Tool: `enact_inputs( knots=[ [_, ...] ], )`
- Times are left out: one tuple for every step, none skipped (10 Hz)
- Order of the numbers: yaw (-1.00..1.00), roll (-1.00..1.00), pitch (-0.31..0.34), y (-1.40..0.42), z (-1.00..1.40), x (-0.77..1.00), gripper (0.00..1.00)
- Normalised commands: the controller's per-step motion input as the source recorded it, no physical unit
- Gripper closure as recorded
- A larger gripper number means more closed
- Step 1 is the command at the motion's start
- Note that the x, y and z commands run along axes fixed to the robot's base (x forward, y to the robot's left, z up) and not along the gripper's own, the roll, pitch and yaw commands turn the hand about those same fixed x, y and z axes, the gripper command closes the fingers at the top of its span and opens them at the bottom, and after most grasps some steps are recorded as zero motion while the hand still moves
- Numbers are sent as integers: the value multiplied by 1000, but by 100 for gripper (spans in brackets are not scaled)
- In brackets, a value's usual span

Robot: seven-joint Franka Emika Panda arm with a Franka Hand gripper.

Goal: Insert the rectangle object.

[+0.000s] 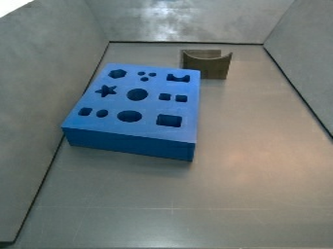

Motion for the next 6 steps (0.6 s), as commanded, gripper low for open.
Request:
enact_inputs(
  knots=[
    [76, 59, 180, 291, -925, 375, 100],
    [28, 51, 105, 108, -662, 289, 100],
    [19, 56, 83, 69, -514, 227, 100],
    [15, 59, 46, 36, -199, 120, 100],
    [-256, 96, 93, -128, 1000, -278, 100],
    [-255, 94, 90, -135, 1000, -301, 100]
  ],
)
